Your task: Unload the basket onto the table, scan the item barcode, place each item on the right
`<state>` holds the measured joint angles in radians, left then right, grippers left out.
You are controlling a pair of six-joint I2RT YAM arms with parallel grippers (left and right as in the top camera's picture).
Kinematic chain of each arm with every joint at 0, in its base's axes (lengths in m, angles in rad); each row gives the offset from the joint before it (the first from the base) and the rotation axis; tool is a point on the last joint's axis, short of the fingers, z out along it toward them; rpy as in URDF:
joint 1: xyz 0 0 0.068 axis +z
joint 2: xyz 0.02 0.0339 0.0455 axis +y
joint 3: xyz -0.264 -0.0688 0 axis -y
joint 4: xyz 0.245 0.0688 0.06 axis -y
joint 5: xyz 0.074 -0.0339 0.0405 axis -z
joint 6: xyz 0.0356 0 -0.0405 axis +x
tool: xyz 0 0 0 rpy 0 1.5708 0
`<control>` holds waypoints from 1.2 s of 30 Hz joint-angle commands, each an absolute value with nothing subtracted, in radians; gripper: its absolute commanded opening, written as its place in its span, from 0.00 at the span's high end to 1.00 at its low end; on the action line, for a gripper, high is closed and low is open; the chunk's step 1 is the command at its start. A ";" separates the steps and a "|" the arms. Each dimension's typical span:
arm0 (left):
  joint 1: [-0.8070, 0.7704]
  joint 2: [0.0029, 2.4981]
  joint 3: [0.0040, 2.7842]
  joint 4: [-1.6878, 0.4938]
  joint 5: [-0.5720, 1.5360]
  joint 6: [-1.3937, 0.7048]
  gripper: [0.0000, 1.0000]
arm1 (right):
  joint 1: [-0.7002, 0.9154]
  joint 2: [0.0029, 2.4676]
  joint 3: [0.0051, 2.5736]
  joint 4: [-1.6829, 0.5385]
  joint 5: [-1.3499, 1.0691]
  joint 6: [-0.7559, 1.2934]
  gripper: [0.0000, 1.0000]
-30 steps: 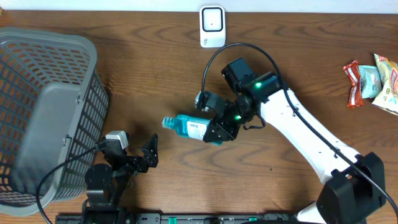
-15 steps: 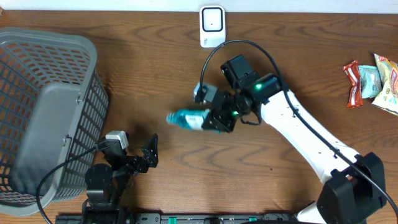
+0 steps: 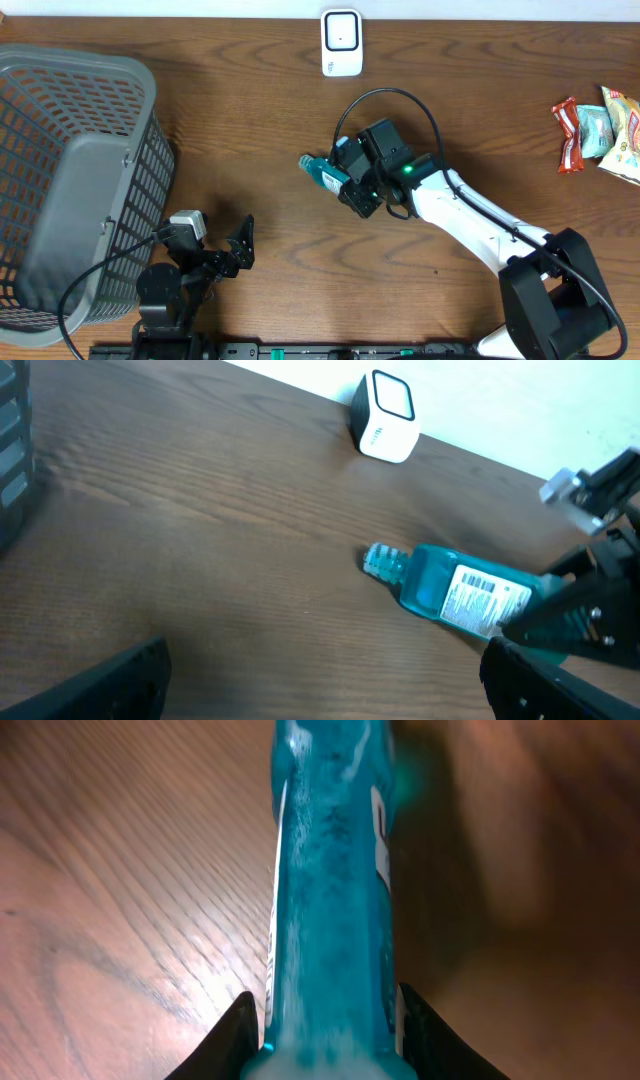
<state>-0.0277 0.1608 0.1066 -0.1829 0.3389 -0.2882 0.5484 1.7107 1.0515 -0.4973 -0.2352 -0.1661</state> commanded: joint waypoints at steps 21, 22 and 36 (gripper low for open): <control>-0.023 0.157 0.110 -0.183 0.348 -0.290 0.02 | 0.551 1.713 0.994 -0.476 -0.200 -0.068 0.42; -0.023 0.157 0.110 -0.183 0.348 -0.290 0.02 | 0.551 1.713 0.996 -0.474 -0.200 -0.068 0.42; -0.023 0.157 0.110 -0.183 0.348 -0.290 0.02 | 0.613 1.857 0.995 -0.492 -0.167 -0.137 0.73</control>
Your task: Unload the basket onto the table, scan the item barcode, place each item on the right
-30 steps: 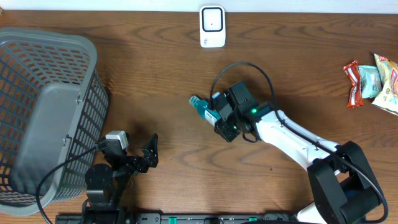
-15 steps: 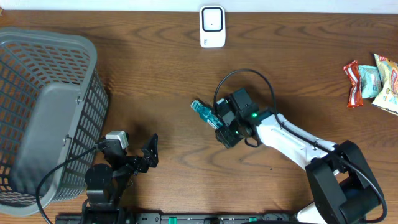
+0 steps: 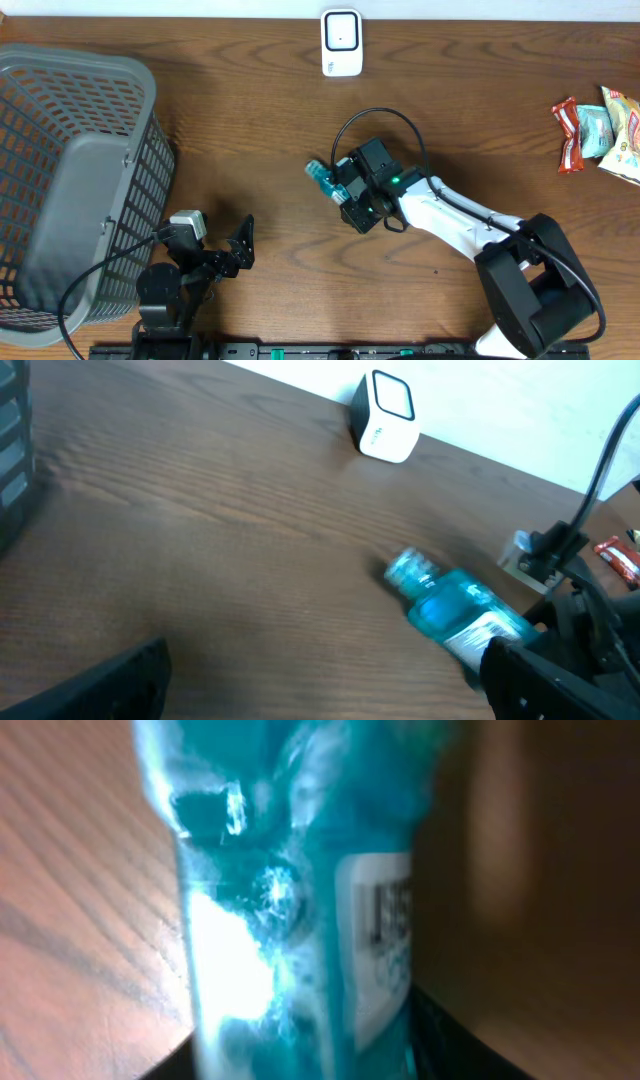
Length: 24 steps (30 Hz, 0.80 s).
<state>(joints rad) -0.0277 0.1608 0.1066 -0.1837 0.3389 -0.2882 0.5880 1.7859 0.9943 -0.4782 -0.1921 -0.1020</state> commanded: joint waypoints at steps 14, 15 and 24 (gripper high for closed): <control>-0.023 0.157 0.110 -0.183 0.348 -0.290 0.02 | 0.614 1.884 1.051 -0.600 -0.237 -0.147 0.99; -0.023 0.157 0.110 -0.183 0.348 -0.290 0.02 | 0.607 1.879 1.071 -0.623 -0.275 -0.149 0.99; -0.023 0.157 0.110 -0.183 0.348 -0.290 0.02 | 0.504 1.809 1.179 -0.768 -0.799 -0.368 0.99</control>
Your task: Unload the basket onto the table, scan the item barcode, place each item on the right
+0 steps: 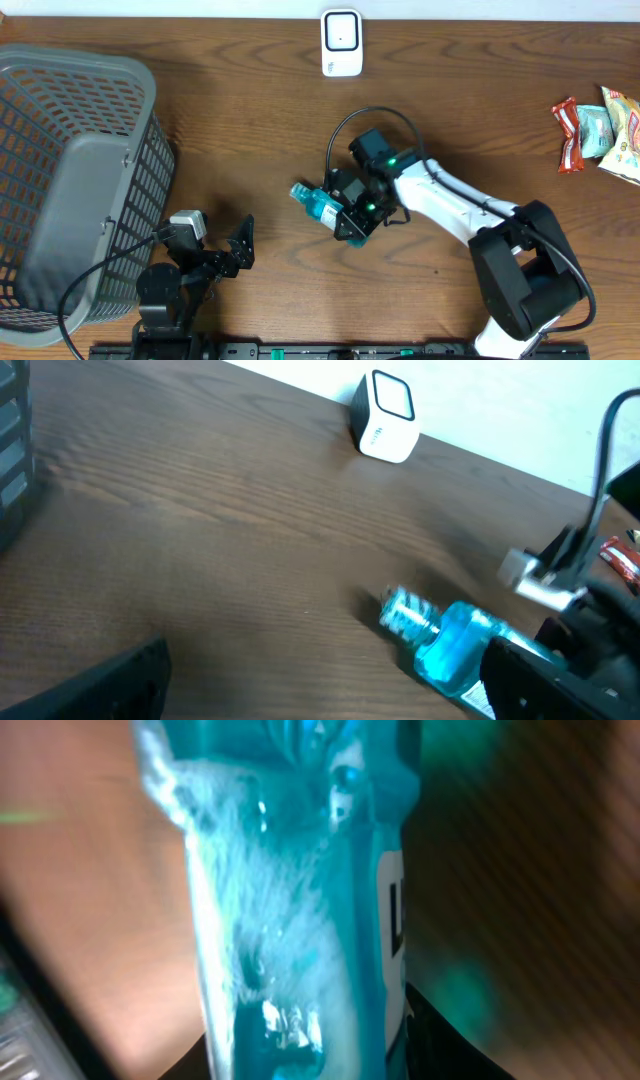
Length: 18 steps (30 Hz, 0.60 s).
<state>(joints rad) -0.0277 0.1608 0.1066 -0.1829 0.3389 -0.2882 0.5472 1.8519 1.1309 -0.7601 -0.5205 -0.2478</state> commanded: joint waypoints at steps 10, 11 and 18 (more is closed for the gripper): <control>-0.023 0.157 0.110 -0.183 0.348 -0.290 0.02 | 0.400 1.791 1.179 -0.929 -1.091 -0.660 0.99; -0.023 0.157 0.110 -0.183 0.348 -0.290 0.02 | 0.395 1.791 1.179 -0.943 -1.095 -0.679 0.99; -0.023 0.157 0.110 -0.183 0.348 -0.290 0.02 | 0.383 1.766 1.179 -1.043 -1.106 -0.803 0.99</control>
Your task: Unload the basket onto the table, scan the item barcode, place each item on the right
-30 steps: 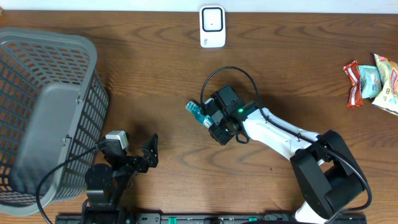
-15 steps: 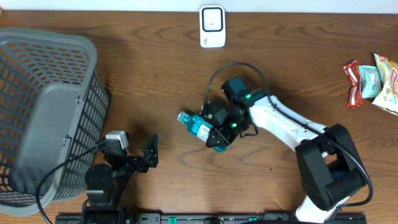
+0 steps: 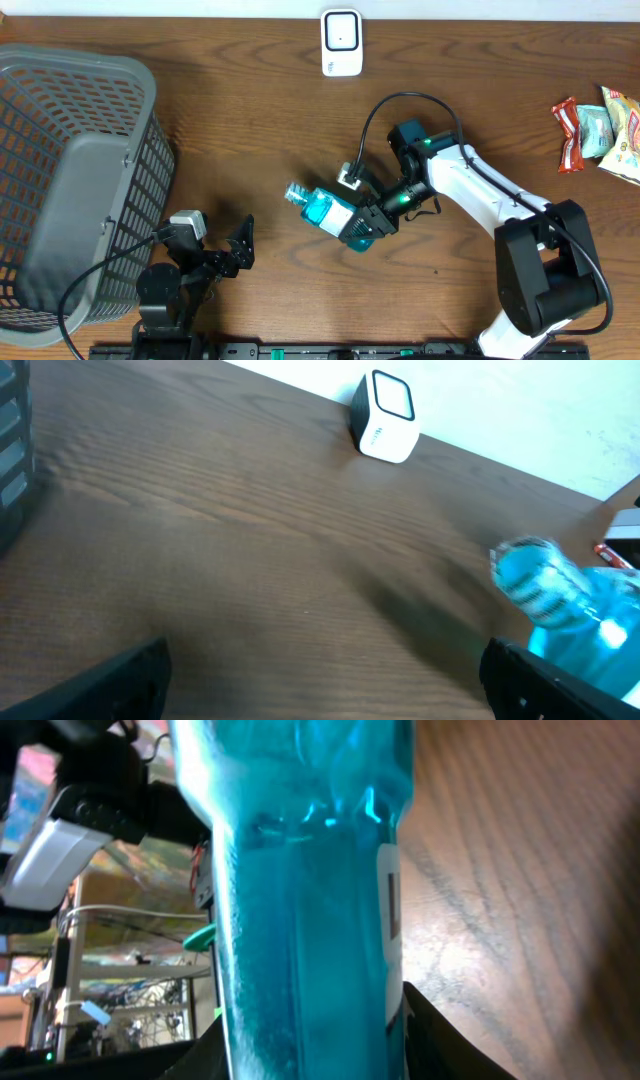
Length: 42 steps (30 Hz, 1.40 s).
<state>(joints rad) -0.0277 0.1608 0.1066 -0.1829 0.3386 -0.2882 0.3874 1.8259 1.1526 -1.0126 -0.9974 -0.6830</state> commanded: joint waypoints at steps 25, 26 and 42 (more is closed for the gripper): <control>-0.023 0.157 0.110 -0.183 0.348 -0.290 0.02 | 0.395 1.714 1.179 -0.211 -0.054 -0.340 0.99; -0.023 0.157 0.110 -0.183 0.348 -0.290 0.02 | 0.394 1.721 1.179 -0.162 0.007 -0.340 0.99; -0.023 0.157 0.110 -0.183 0.348 -0.290 0.02 | 0.402 2.133 1.509 0.250 0.450 -0.546 0.94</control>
